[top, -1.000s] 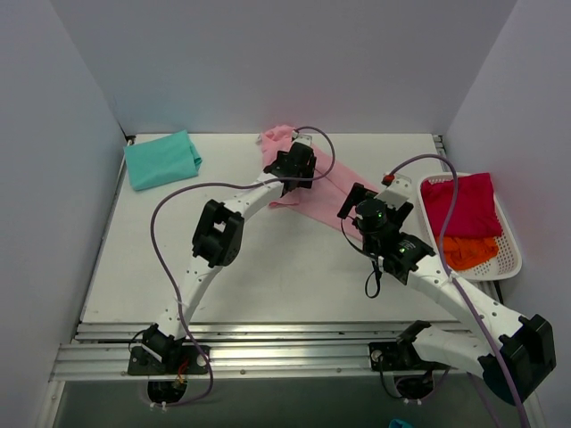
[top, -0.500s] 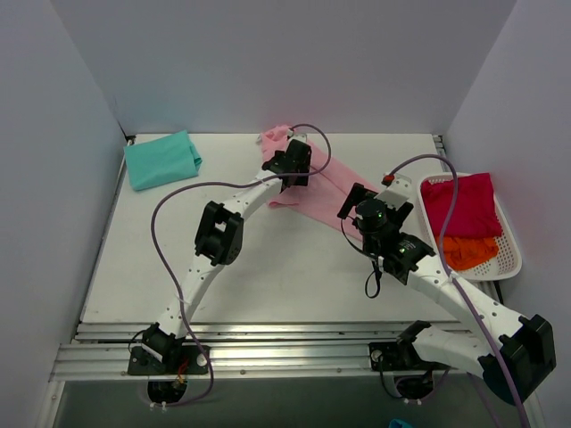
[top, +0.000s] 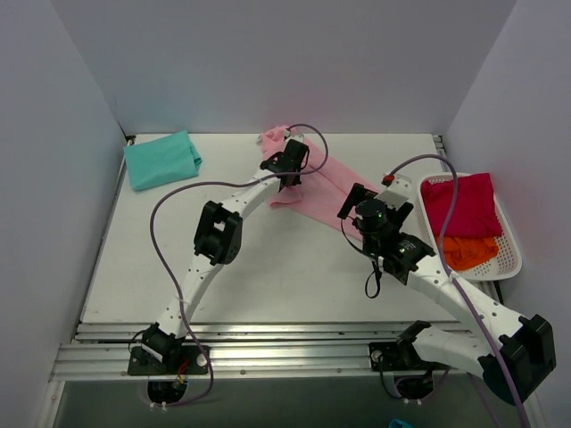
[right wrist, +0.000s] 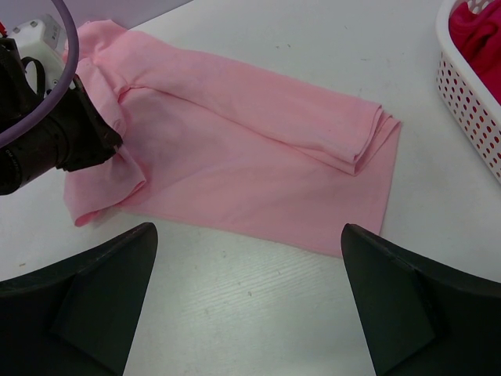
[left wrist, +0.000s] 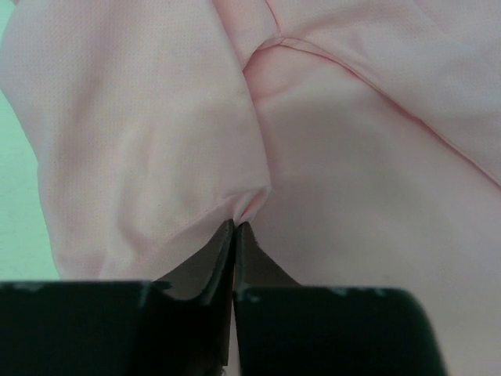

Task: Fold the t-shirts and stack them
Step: Flatten the tshirt out

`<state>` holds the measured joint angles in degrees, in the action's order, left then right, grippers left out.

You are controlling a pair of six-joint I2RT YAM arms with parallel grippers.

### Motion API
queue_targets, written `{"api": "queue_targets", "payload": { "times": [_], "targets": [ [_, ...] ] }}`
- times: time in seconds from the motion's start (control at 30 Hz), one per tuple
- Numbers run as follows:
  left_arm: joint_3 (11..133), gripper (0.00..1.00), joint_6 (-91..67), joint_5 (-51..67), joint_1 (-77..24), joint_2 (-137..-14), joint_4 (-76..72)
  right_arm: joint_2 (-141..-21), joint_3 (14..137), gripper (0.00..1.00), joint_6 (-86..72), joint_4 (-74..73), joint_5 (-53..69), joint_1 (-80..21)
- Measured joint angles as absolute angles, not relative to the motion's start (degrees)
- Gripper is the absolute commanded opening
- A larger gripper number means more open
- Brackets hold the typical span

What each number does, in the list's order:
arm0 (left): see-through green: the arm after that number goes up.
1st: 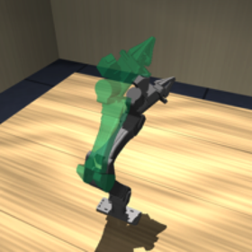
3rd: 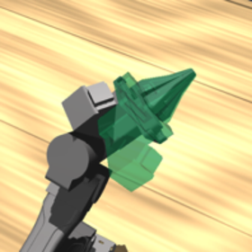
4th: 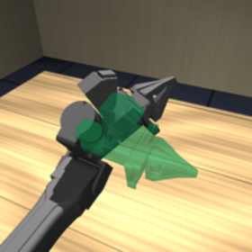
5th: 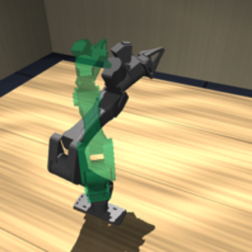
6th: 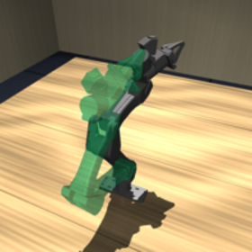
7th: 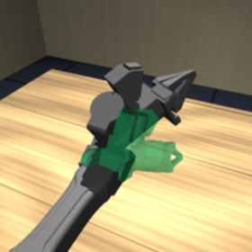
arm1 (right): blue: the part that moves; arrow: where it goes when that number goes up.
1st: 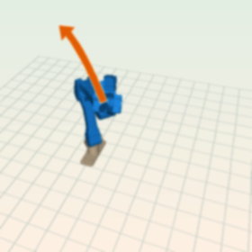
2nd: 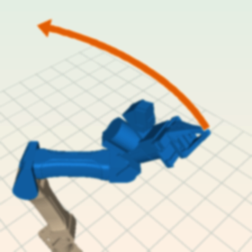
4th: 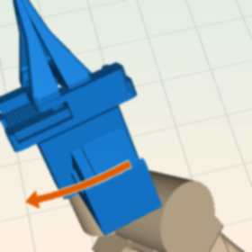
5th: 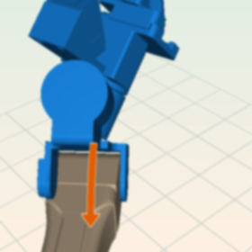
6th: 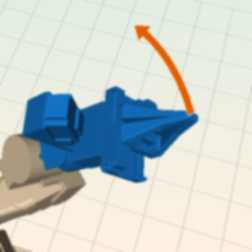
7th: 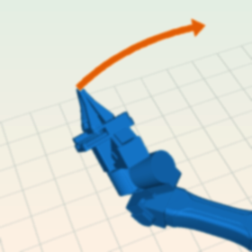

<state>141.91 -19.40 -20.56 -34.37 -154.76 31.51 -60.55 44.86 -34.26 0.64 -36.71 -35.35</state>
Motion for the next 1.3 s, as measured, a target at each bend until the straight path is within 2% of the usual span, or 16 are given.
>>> {"api": "queue_targets", "payload": {
  "times": [0.17, 0.37, 0.57, 0.7, 0.8, 0.9, 1.03, 1.17, 1.23, 1.27, 1.3],
  "targets": [
    [141.0, 0.02, -19.5, -20.6, -34.3, -154.6, 30.5, -60.6, 44.8, 1.0, -34.3, 0.6, -36.7, -35.4],
    [124.0, 0.02, -19.4, -22.0, -34.3, -144.0, 25.9, -60.8, 44.8, 1.0, -34.3, 0.6, -36.7, -35.4],
    [100.7, 0.02, -20.0, -25.0, -32.8, -121.4, 21.4, -62.3, 44.8, 1.0, -34.3, 0.7, -36.6, -35.7],
    [83.7, 0.02, -23.4, -25.7, -27.1, -101.4, 14.9, -63.3, 44.8, 1.0, -34.4, 0.8, -35.7, -36.2],
    [73.7, 0.02, -26.5, -27.2, -22.2, -91.8, 10.3, -65.2, 45.1, 1.0, -35.0, 0.7, -34.9, -36.8],
    [66.1, 0.02, -30.0, -27.9, -18.5, -89.5, 7.7, -69.1, 46.5, 1.0, -36.7, -0.7, -33.9, -37.2],
    [58.4, 0.03, -34.6, -24.6, -16.4, -94.1, 5.7, -71.9, 45.7, 1.0, -40.0, -1.6, -31.6, -37.2],
    [52.1, 0.18, -38.4, -18.8, -16.1, -97.8, 2.8, -71.7, 41.6, 1.0, -43.8, -1.0, -29.0, -37.2],
    [49.7, 0.2, -40.2, -16.8, -16.1, -98.2, 0.1, -71.7, 39.4, 1.0, -45.4, -0.8, -27.6, -37.4],
    [48.9, 0.33, -41.1, -15.7, -16.2, -97.8, -1.5, -71.7, 38.5, 1.0, -46.0, -0.6, -27.1, -37.6],
    [47.4, 0.6, -42.5, -14.9, -16.2, -97.2, -3.9, -71.7, 37.4, 1.0, -46.8, -0.3, -26.6, -37.8]
  ]
}}
